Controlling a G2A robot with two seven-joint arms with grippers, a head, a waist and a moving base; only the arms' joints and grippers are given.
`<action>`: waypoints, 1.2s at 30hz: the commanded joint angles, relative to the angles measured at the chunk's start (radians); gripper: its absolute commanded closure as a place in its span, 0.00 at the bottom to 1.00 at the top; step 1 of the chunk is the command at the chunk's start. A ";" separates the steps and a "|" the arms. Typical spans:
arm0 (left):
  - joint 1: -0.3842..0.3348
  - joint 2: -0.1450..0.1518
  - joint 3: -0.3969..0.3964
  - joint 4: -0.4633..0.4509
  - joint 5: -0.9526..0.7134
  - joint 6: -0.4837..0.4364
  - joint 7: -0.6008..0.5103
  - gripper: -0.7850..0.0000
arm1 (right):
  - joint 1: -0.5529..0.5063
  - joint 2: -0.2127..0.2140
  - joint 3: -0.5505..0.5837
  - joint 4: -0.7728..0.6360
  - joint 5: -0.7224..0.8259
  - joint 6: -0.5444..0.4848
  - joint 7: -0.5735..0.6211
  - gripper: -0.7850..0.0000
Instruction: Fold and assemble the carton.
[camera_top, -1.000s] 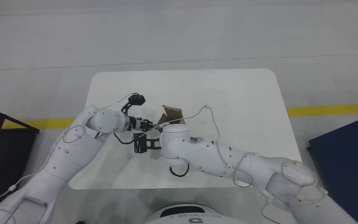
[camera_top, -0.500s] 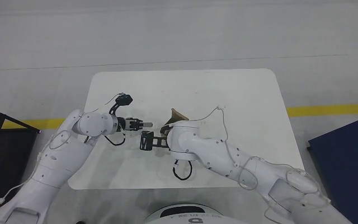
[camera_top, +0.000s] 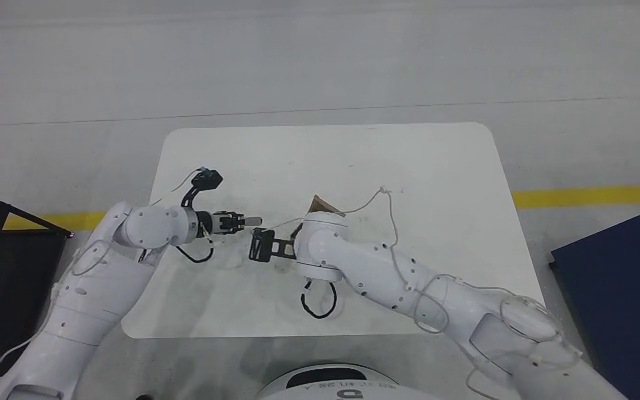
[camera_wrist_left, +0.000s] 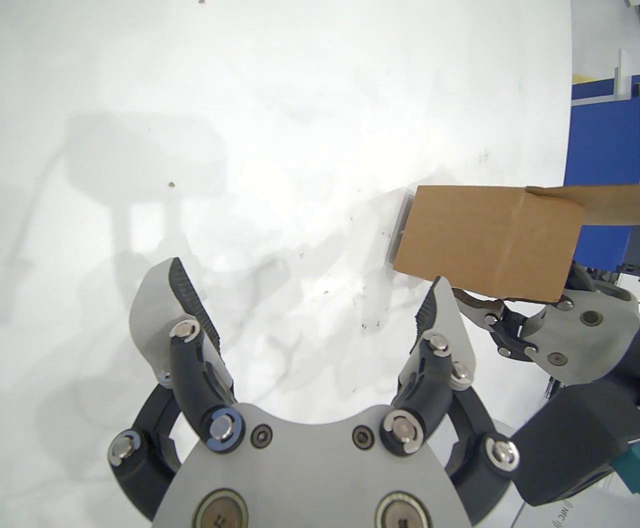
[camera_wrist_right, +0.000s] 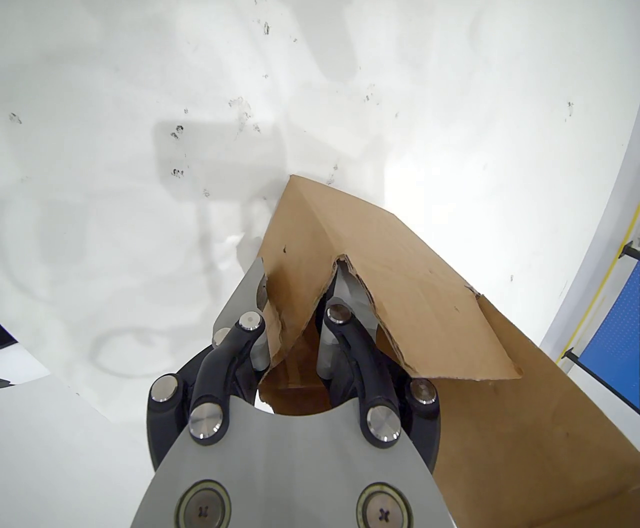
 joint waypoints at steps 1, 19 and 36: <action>0.005 0.001 -0.005 -0.001 -0.002 -0.002 0.001 0.00 | 0.007 -0.007 -0.005 0.014 0.004 -0.001 0.000 0.60; 0.024 -0.001 -0.022 -0.001 -0.012 -0.011 0.007 0.00 | 0.058 -0.065 -0.011 0.153 0.066 -0.016 0.015 0.27; 0.021 -0.006 -0.024 0.008 -0.023 -0.021 0.004 0.00 | 0.047 -0.069 0.022 0.115 0.095 -0.040 0.031 0.09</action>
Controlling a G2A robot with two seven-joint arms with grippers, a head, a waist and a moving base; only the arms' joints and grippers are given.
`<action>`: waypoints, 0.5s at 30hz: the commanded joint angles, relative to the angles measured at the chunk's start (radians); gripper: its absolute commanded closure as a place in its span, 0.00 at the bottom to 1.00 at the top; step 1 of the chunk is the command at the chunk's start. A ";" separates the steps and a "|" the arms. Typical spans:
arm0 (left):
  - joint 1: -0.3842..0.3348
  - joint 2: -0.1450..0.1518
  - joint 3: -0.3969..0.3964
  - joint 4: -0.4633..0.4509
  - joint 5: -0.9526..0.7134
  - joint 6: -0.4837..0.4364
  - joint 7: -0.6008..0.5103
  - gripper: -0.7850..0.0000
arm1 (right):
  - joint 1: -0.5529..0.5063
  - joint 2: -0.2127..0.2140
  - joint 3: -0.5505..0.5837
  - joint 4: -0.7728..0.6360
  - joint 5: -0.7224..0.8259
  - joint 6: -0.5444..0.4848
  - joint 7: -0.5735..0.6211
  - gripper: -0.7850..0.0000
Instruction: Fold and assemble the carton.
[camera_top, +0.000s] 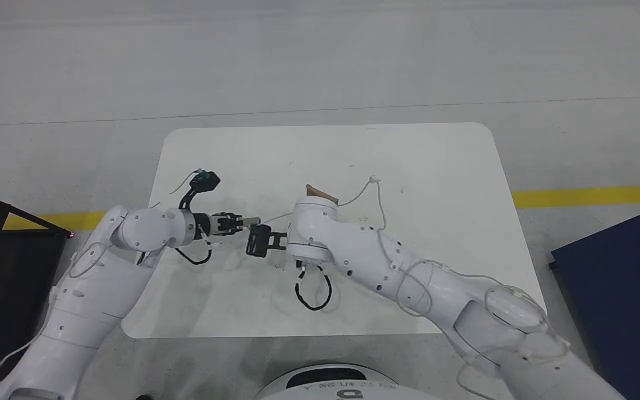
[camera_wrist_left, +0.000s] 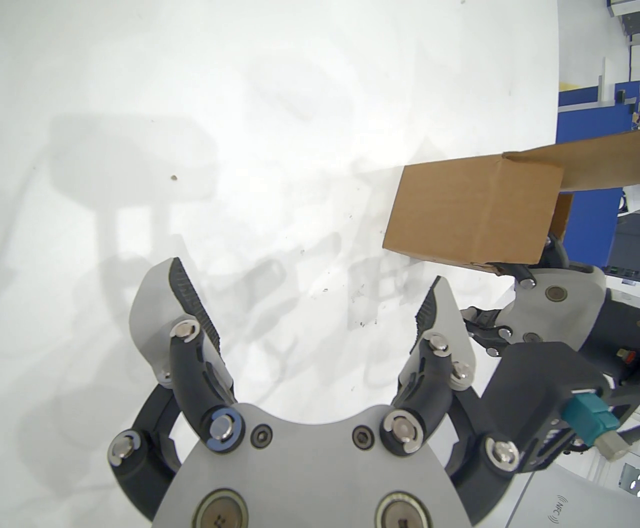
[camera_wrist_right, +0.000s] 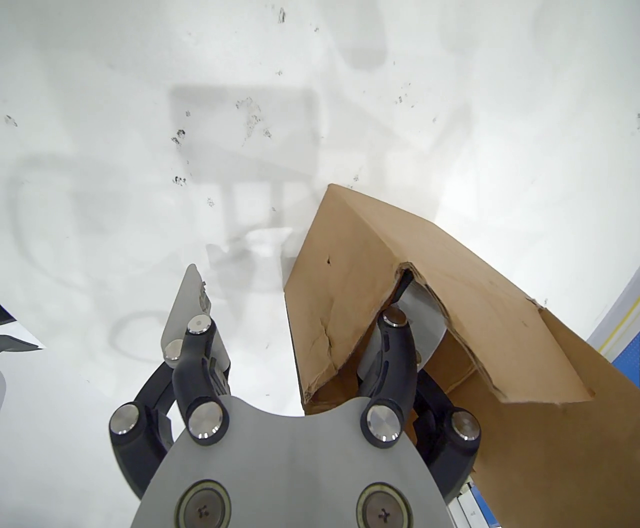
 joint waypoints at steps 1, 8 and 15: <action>0.001 0.000 -0.002 0.000 -0.002 -0.001 0.002 0.00 | -0.010 0.005 0.008 -0.037 -0.013 0.008 0.004 0.08; 0.003 -0.001 -0.006 -0.001 -0.005 -0.004 -0.005 0.00 | -0.098 0.054 0.080 -0.234 -0.090 -0.016 -0.028 0.00; -0.009 -0.002 -0.007 -0.004 -0.002 0.006 -0.031 0.00 | -0.324 0.150 0.185 -0.571 -0.421 -0.084 -0.250 0.00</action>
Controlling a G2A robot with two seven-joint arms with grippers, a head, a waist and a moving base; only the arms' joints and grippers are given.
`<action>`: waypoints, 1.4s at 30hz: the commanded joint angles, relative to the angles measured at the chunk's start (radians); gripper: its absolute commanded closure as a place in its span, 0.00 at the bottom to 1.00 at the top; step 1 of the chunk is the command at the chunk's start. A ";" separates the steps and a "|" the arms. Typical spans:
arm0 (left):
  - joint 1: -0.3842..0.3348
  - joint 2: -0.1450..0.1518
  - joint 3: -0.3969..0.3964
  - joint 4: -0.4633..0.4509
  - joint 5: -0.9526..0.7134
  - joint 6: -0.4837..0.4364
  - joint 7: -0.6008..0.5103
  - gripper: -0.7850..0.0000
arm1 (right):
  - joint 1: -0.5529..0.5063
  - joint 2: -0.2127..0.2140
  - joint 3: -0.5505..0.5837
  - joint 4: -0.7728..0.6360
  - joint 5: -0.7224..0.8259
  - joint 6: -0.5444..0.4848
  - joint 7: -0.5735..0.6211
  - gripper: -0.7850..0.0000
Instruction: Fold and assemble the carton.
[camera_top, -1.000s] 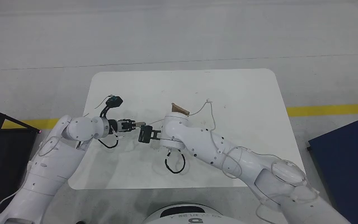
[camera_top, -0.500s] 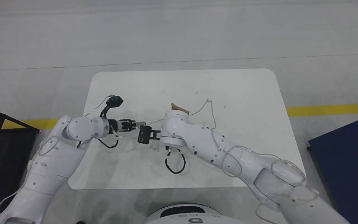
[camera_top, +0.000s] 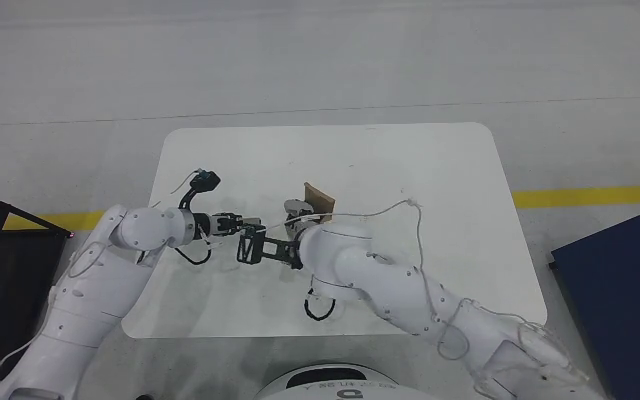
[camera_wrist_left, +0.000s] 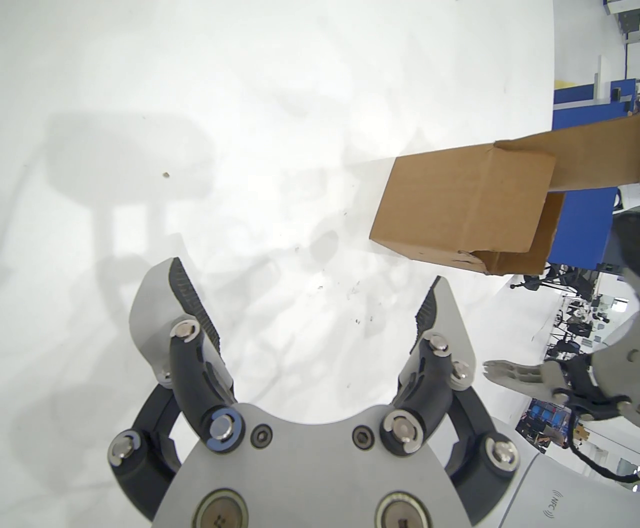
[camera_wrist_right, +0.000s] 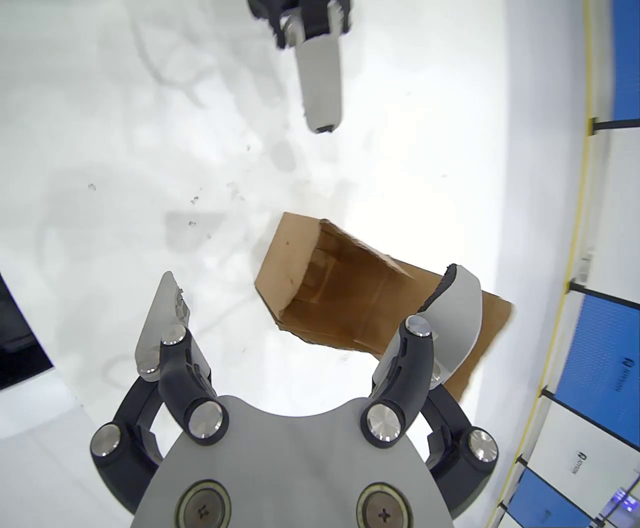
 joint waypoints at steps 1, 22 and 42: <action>-0.008 0.000 0.001 -0.006 0.003 0.007 -0.012 0.00 | -0.090 0.028 0.037 -0.102 -0.113 0.007 -0.074 0.00; -0.327 -0.112 0.312 0.161 -0.078 0.000 -0.145 0.00 | -0.620 0.135 0.437 -0.327 -0.248 0.226 -0.652 0.00; -0.461 -0.187 0.438 0.292 -0.129 -0.010 -0.209 0.00 | -0.752 0.158 0.561 -0.347 -0.207 0.166 -0.713 0.00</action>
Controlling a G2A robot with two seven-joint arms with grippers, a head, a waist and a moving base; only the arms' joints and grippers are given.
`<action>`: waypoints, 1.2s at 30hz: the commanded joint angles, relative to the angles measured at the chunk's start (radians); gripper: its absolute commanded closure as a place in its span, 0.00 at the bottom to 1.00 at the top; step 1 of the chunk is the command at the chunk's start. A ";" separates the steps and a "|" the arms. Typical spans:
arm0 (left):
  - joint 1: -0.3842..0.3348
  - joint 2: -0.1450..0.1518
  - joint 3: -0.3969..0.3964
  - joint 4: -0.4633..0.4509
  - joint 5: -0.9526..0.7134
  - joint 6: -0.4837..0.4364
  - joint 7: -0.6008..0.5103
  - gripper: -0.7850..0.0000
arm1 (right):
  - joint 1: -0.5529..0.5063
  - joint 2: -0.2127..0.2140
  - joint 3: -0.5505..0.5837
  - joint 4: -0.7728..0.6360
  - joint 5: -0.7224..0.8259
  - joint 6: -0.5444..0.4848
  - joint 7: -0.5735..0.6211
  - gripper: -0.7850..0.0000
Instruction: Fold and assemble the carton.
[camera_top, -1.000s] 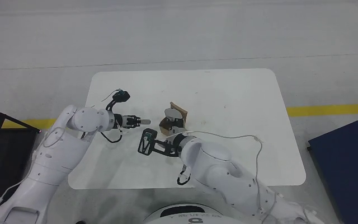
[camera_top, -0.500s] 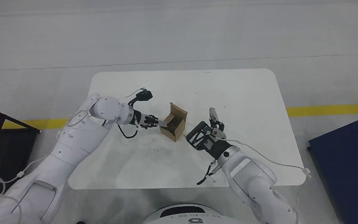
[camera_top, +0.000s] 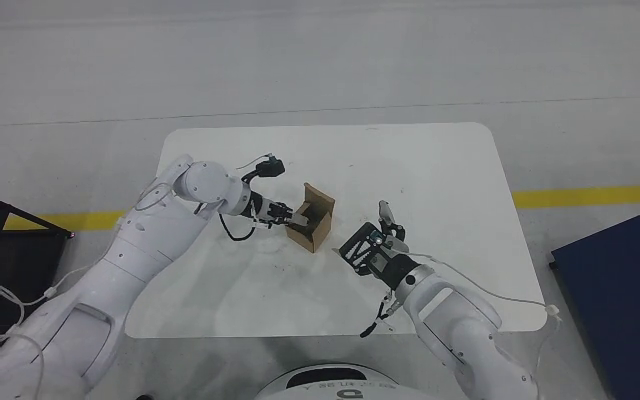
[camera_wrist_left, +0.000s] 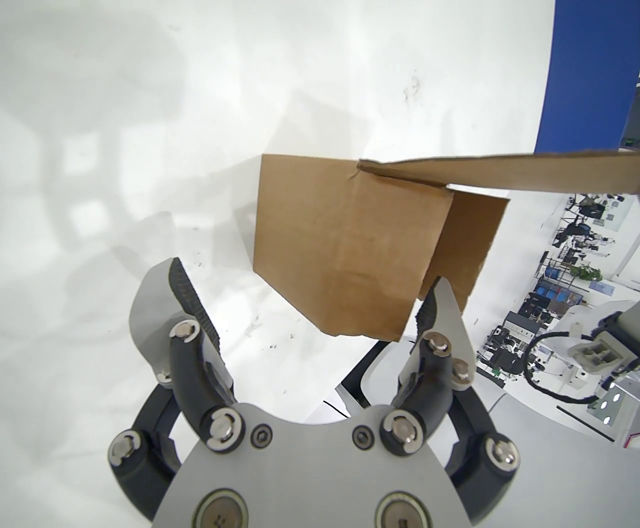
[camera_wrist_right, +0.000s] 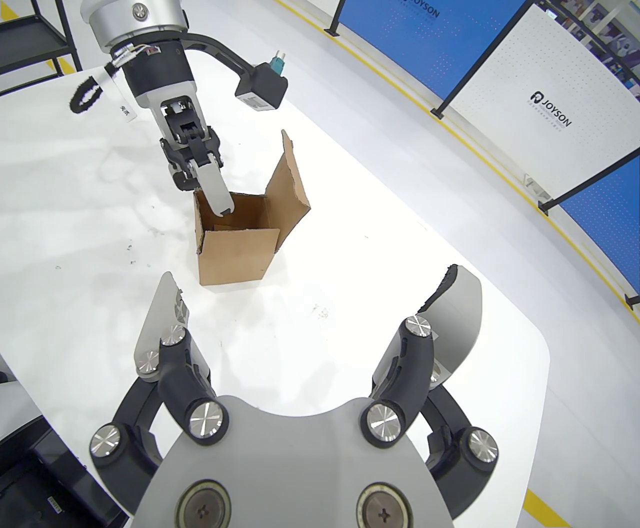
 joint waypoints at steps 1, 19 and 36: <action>-0.003 -0.001 -0.007 0.012 -0.008 -0.001 0.008 0.00 | 0.000 0.000 0.000 0.000 0.000 0.000 0.000 0.00; -0.011 0.011 -0.055 0.016 0.007 -0.047 -0.004 0.25 | 0.000 0.000 0.000 0.000 0.000 0.000 0.000 0.00; -0.163 -0.089 0.136 0.099 0.076 0.005 -0.108 1.00 | 0.000 0.000 0.000 0.000 0.000 0.000 0.000 0.00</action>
